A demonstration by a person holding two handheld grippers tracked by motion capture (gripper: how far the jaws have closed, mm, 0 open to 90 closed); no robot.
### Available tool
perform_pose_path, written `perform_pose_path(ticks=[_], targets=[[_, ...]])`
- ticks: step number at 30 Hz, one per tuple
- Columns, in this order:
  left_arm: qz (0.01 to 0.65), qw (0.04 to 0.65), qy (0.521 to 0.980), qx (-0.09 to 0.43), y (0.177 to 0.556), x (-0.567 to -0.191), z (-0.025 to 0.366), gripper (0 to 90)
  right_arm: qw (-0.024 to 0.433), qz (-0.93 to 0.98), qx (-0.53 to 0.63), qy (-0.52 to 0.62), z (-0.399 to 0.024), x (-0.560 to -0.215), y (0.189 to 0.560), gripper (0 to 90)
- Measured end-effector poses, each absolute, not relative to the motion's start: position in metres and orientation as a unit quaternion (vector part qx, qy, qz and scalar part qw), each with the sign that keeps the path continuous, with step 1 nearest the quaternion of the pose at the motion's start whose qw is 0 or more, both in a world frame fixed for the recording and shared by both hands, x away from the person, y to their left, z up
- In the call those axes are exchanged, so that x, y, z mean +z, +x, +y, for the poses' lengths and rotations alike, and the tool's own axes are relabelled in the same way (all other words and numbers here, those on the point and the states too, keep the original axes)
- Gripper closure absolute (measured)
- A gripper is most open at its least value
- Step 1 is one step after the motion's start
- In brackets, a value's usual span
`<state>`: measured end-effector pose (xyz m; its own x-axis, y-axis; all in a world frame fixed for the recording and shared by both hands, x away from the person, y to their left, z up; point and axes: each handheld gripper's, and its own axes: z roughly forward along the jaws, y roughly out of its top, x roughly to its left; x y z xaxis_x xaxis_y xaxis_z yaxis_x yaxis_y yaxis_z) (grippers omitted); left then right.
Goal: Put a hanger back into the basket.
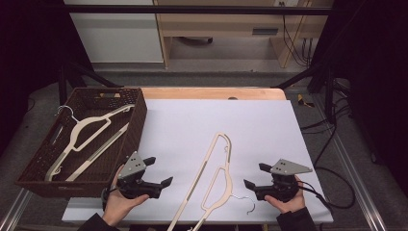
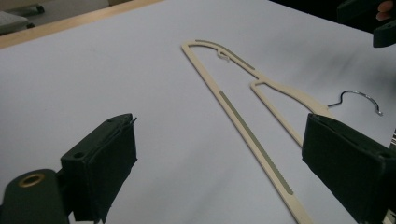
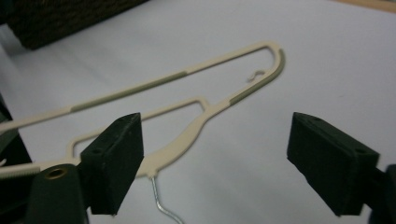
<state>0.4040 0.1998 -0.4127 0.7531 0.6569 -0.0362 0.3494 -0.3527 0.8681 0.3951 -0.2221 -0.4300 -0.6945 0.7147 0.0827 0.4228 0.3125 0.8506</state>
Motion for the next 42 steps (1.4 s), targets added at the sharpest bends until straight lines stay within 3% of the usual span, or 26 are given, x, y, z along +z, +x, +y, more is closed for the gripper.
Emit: perform_pose_path(ticks=[19,22,27,30,35,42], targets=[[0.303,0.453,0.825,0.148,0.401,-0.434,0.184,11.2,0.066,0.863,0.389,0.316,-0.189,-0.472,0.393,59.5],[0.306,0.451,0.826,0.147,0.401,-0.435,0.184,11.7,0.058,0.872,0.373,0.312,-0.185,-0.476,0.393,67.4],[0.309,0.452,0.824,0.146,0.401,-0.436,0.184,12.3,0.083,0.883,0.354,0.295,-0.181,-0.476,0.391,77.7],[0.308,0.452,0.824,0.147,0.4,-0.436,0.184,12.5,0.1,0.894,0.33,0.285,-0.175,-0.473,0.388,80.4],[0.304,0.457,0.823,0.146,0.398,-0.434,0.181,13.1,0.086,0.896,0.328,0.287,-0.173,-0.473,0.39,88.6],[0.294,0.458,0.828,0.137,0.396,-0.433,0.171,13.7,0.064,0.897,0.33,0.288,-0.175,-0.471,0.395,88.9]])
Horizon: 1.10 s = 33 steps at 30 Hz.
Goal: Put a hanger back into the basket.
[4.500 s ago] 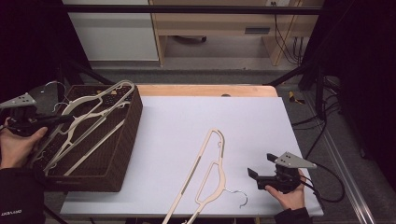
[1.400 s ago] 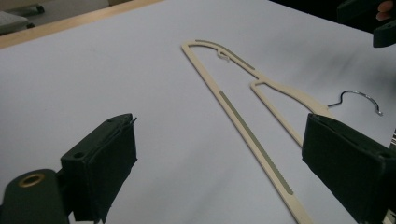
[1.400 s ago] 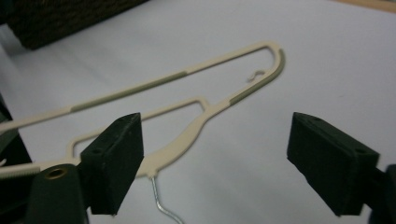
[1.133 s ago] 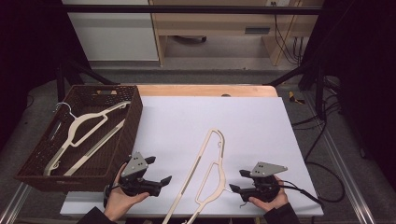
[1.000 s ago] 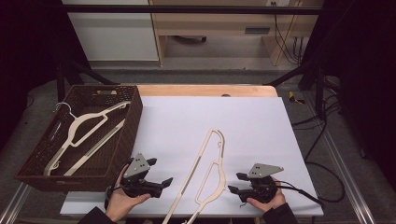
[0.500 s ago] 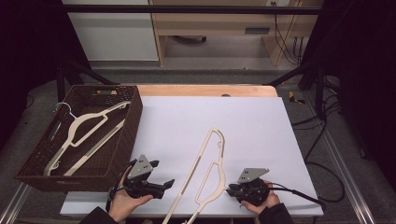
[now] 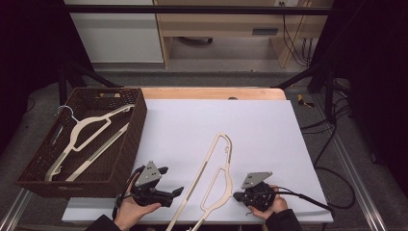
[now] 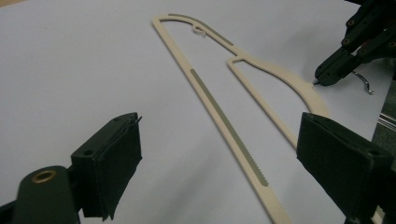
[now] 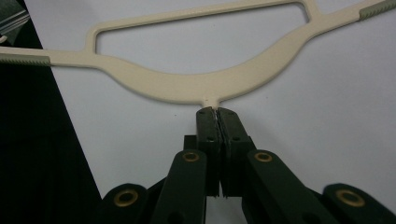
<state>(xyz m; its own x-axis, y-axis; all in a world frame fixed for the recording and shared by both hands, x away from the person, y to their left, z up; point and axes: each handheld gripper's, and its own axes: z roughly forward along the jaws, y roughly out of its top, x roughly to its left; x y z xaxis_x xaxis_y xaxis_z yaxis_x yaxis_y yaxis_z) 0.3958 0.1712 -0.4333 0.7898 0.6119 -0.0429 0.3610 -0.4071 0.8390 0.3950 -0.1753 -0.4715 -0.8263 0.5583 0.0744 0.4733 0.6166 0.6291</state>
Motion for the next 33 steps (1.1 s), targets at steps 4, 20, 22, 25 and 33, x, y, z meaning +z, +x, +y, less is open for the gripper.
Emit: perform_pose_path(ticks=[4,20,22,25,33], targets=[[0.28,0.461,0.832,0.131,0.394,-0.429,0.161,14.9,0.052,0.897,0.33,0.29,-0.175,-0.469,0.397,89.0],[0.224,0.426,0.873,0.082,0.39,-0.435,0.082,21.6,0.058,0.895,0.335,0.29,-0.175,-0.447,0.397,89.1],[0.218,0.415,0.88,0.074,0.392,-0.439,0.073,23.6,0.057,0.895,0.337,0.288,-0.176,-0.446,0.397,89.2],[0.213,0.397,0.891,0.058,0.394,-0.447,0.061,28.5,0.058,0.896,0.335,0.285,-0.175,-0.445,0.397,89.2],[0.202,0.359,0.911,0.025,0.398,-0.459,0.038,40.6,0.057,0.894,0.338,0.288,-0.175,-0.443,0.396,89.1]])
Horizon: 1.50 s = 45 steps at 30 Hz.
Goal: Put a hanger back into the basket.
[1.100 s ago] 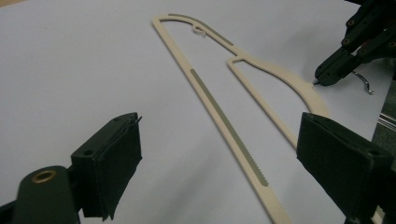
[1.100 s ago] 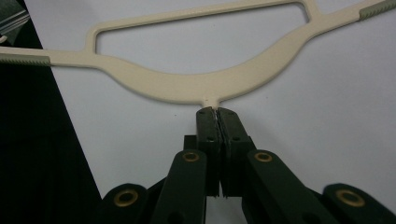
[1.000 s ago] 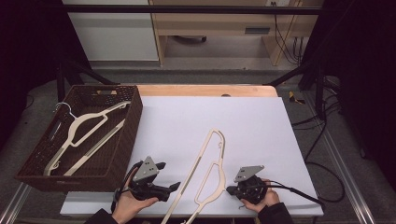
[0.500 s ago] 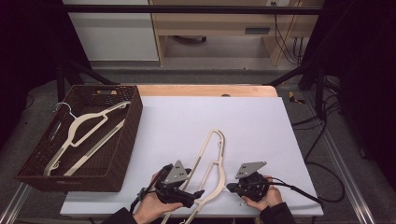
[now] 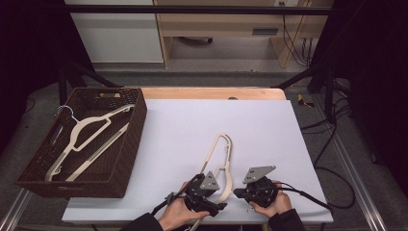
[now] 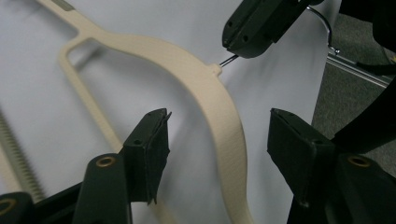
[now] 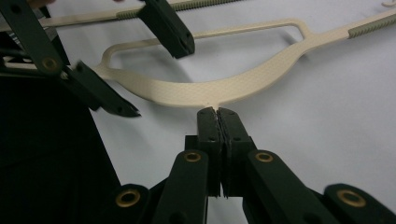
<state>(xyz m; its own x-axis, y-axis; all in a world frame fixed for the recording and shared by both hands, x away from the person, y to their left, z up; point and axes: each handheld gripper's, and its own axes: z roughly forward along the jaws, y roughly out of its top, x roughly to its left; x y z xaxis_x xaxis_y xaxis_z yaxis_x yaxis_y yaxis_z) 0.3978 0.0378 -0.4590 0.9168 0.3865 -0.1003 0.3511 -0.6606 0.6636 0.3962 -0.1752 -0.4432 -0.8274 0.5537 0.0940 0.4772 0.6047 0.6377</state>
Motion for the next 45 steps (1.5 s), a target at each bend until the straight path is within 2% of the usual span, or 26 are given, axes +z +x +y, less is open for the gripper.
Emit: perform_pose_path(ticks=[11,19,25,32,45], targets=[[0.221,0.343,0.913,0.01,0.401,-0.469,0.027,66.8,0.056,0.894,0.338,0.288,-0.176,-0.441,0.395,89.1],[0.234,0.346,0.909,0.012,0.398,-0.464,0.03,70.7,0.06,0.889,0.352,0.286,-0.178,-0.439,0.395,88.2],[0.24,0.349,0.906,0.019,0.397,-0.457,0.039,72.0,0.081,0.847,0.435,0.294,-0.195,-0.419,0.393,68.5],[0.246,0.367,0.897,0.03,0.397,-0.44,0.057,73.0,0.138,0.789,0.486,0.35,-0.23,-0.411,0.395,46.3],[0.276,0.395,0.875,0.046,0.407,-0.415,0.096,75.6,0.157,0.782,0.463,0.387,-0.243,-0.433,0.402,30.5]])
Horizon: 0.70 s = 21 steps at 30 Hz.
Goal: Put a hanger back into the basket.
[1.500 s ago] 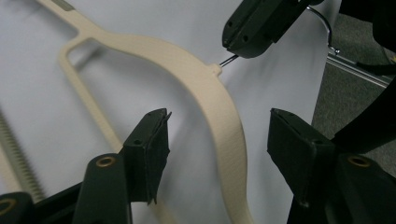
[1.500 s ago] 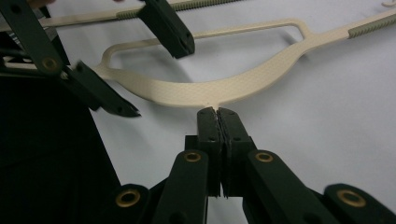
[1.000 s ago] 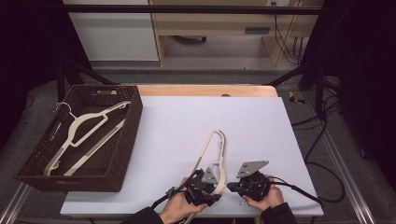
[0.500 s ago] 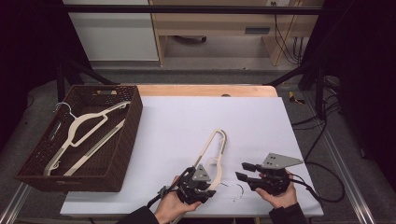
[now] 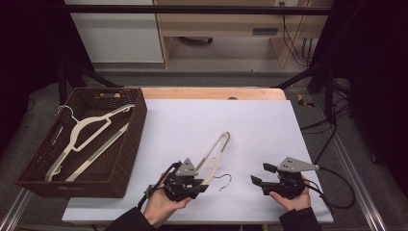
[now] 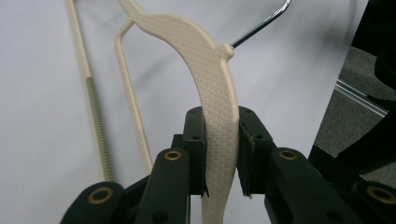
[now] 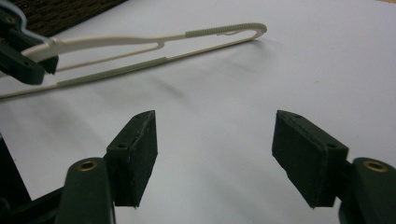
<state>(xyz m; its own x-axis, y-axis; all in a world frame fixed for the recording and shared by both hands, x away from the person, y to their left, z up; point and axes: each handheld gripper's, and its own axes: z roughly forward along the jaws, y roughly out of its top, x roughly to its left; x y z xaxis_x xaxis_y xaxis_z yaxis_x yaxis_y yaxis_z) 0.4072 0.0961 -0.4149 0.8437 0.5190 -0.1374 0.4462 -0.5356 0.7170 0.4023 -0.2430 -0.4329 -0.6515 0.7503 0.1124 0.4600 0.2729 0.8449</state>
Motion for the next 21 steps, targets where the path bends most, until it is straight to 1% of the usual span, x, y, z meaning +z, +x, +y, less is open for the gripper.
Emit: perform_pose_path(ticks=[3,12,21], targets=[[0.281,0.397,0.872,0.052,0.409,-0.411,0.103,76.3,0.161,0.784,0.46,0.384,-0.244,-0.434,0.403,28.1],[0.308,0.403,0.858,0.079,0.416,-0.397,0.126,79.3,0.161,0.785,0.456,0.387,-0.243,-0.435,0.402,27.4],[0.342,0.408,0.84,0.102,0.428,-0.391,0.149,82.8,0.163,0.786,0.455,0.385,-0.243,-0.436,0.403,25.4]])
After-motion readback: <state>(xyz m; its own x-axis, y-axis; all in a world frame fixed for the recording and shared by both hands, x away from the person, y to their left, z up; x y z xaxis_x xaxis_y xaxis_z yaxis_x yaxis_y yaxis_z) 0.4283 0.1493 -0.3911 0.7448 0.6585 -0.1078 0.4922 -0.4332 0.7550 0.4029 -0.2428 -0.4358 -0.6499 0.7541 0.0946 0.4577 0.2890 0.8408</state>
